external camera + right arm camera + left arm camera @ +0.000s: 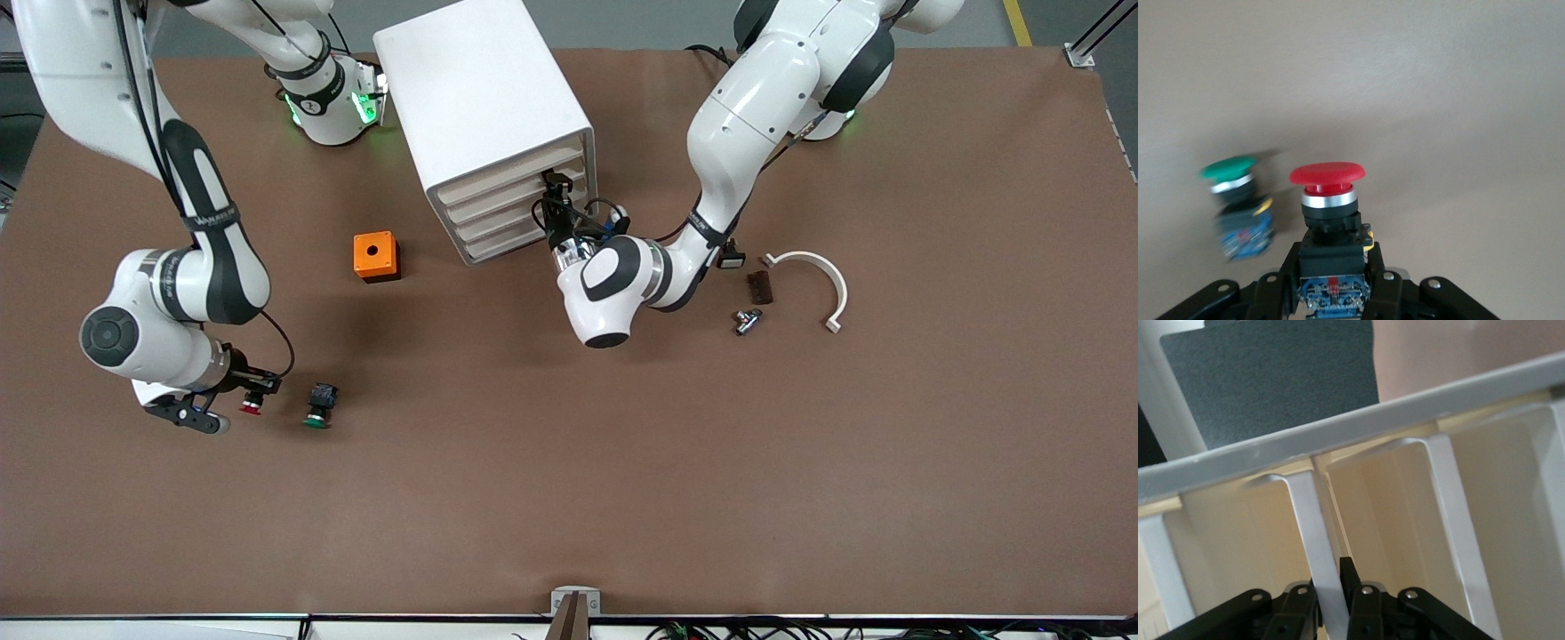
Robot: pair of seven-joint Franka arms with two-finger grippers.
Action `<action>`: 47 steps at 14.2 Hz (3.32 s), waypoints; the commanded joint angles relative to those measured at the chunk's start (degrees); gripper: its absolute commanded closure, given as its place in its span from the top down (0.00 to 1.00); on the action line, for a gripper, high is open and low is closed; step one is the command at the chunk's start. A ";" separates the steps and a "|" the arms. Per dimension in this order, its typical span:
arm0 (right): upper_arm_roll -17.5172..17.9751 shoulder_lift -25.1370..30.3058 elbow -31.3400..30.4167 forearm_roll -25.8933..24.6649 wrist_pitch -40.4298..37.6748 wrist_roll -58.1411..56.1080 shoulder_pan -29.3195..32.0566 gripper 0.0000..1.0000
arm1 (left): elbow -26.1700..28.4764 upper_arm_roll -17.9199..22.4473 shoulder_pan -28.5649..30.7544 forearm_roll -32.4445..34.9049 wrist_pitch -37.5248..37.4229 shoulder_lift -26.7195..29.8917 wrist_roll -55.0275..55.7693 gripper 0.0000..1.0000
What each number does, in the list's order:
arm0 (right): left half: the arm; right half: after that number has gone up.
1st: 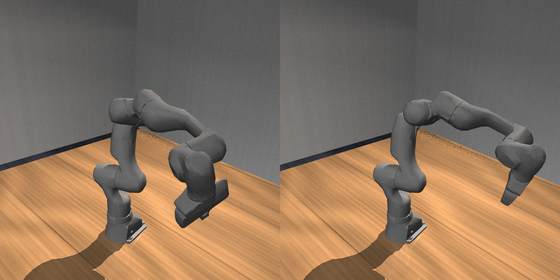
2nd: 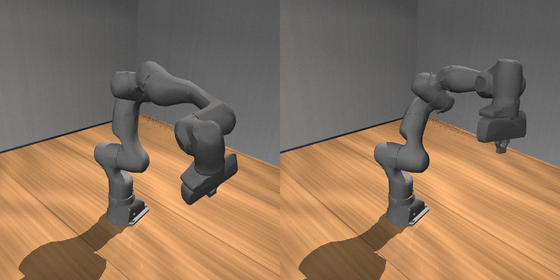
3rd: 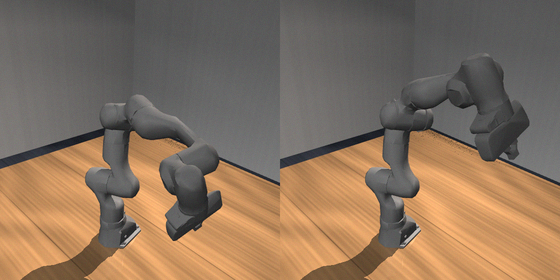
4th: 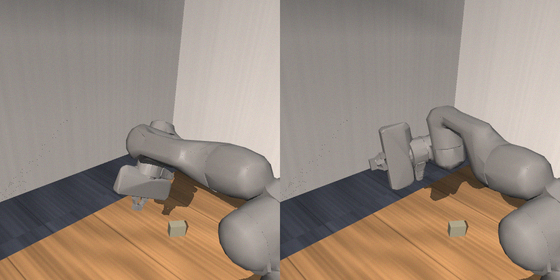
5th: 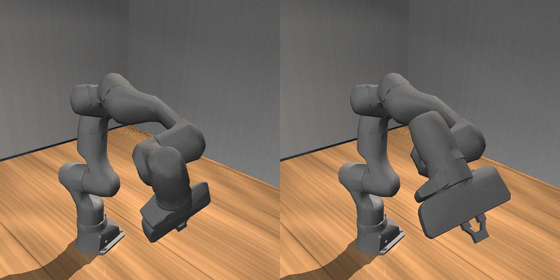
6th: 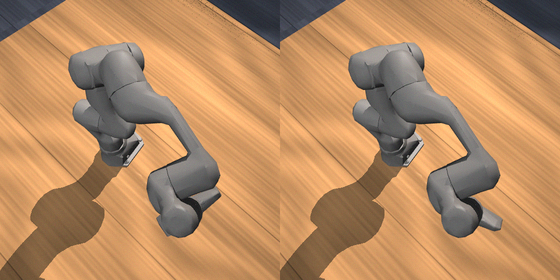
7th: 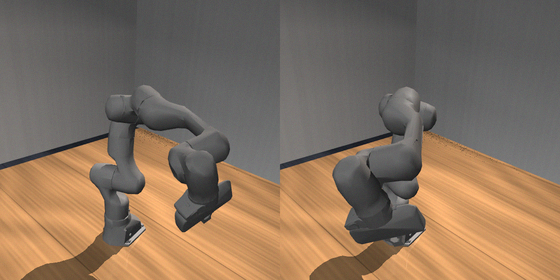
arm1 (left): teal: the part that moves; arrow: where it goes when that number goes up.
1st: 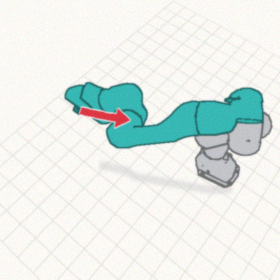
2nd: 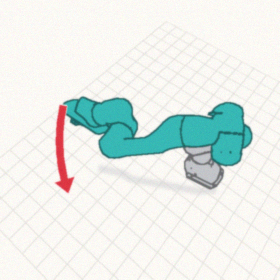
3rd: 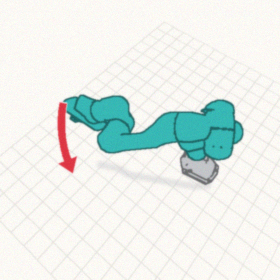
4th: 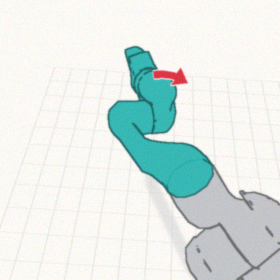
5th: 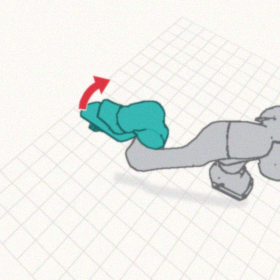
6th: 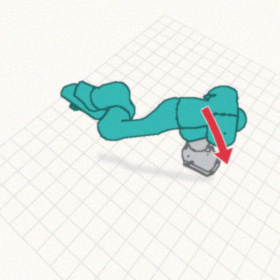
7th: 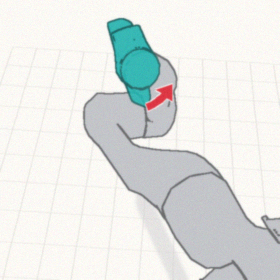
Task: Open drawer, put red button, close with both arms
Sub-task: 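Pull the drawer open with the left gripper while the right gripper carries the button, then lower the red button into the open drawer and open the right gripper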
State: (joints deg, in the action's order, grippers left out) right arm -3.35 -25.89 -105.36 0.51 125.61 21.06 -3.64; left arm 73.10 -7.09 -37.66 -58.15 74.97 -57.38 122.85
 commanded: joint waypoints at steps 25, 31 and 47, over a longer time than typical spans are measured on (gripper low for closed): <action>0.81 15.60 -3.53 7.67 -4.59 74.29 -43.99 0.00 | -0.68 0.76 12.44 -6.36 3.87 -0.89 1.52 0.09; 0.81 15.43 -3.97 7.58 -3.54 80.00 -47.59 0.00 | -0.77 0.76 13.41 -6.36 3.95 -1.07 1.34 0.11; 0.63 10.42 -2.13 6.70 0.51 84.15 -49.98 1.00 | -3.67 3.91 14.55 -7.16 5.36 1.21 -22.35 1.00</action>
State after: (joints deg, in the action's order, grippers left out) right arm -2.08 -15.42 -108.71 7.25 126.38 105.14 -53.18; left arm 70.04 -4.90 -23.17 -65.52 80.64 -57.34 105.76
